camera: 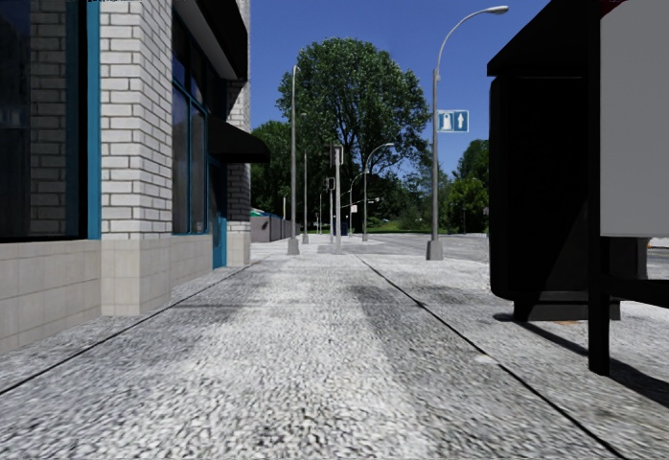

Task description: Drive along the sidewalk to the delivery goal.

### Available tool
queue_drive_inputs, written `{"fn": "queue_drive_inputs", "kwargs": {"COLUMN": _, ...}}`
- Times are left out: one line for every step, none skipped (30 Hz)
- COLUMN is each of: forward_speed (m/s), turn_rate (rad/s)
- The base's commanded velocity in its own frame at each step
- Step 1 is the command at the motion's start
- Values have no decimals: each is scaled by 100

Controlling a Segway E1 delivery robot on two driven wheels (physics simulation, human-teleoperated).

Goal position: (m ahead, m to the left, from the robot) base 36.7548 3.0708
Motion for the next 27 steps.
{"fn": "queue_drive_inputs", "kwargs": {"forward_speed": 200, "turn_rate": 0}}
{"fn": "queue_drive_inputs", "kwargs": {"forward_speed": 200, "turn_rate": 0}}
{"fn": "queue_drive_inputs", "kwargs": {"forward_speed": 200, "turn_rate": 0}}
{"fn": "queue_drive_inputs", "kwargs": {"forward_speed": 200, "turn_rate": 0}}
{"fn": "queue_drive_inputs", "kwargs": {"forward_speed": 200, "turn_rate": 0}}
{"fn": "queue_drive_inputs", "kwargs": {"forward_speed": 200, "turn_rate": 0}}
{"fn": "queue_drive_inputs", "kwargs": {"forward_speed": 200, "turn_rate": 0}}
{"fn": "queue_drive_inputs", "kwargs": {"forward_speed": 200, "turn_rate": 0}}
{"fn": "queue_drive_inputs", "kwargs": {"forward_speed": 200, "turn_rate": 0}}
{"fn": "queue_drive_inputs", "kwargs": {"forward_speed": 200, "turn_rate": 2}}
{"fn": "queue_drive_inputs", "kwargs": {"forward_speed": 200, "turn_rate": 15}}
{"fn": "queue_drive_inputs", "kwargs": {"forward_speed": 200, "turn_rate": 21}}
{"fn": "queue_drive_inputs", "kwargs": {"forward_speed": 200, "turn_rate": 21}}
{"fn": "queue_drive_inputs", "kwargs": {"forward_speed": 200, "turn_rate": 22}}
{"fn": "queue_drive_inputs", "kwargs": {"forward_speed": 198, "turn_rate": 22}}
{"fn": "queue_drive_inputs", "kwargs": {"forward_speed": 197, "turn_rate": 21}}
{"fn": "queue_drive_inputs", "kwargs": {"forward_speed": 197, "turn_rate": 21}}
{"fn": "queue_drive_inputs", "kwargs": {"forward_speed": 197, "turn_rate": 16}}
{"fn": "queue_drive_inputs", "kwargs": {"forward_speed": 197, "turn_rate": 13}}
{"fn": "queue_drive_inputs", "kwargs": {"forward_speed": 197, "turn_rate": 12}}
{"fn": "queue_drive_inputs", "kwargs": {"forward_speed": 197, "turn_rate": 12}}
{"fn": "queue_drive_inputs", "kwargs": {"forward_speed": 197, "turn_rate": 15}}
{"fn": "queue_drive_inputs", "kwargs": {"forward_speed": 197, "turn_rate": 24}}
{"fn": "queue_drive_inputs", "kwargs": {"forward_speed": 197, "turn_rate": 24}}
{"fn": "queue_drive_inputs", "kwargs": {"forward_speed": 197, "turn_rate": 31}}
{"fn": "queue_drive_inputs", "kwargs": {"forward_speed": 197, "turn_rate": 33}}
{"fn": "queue_drive_inputs", "kwargs": {"forward_speed": 197, "turn_rate": 33}}
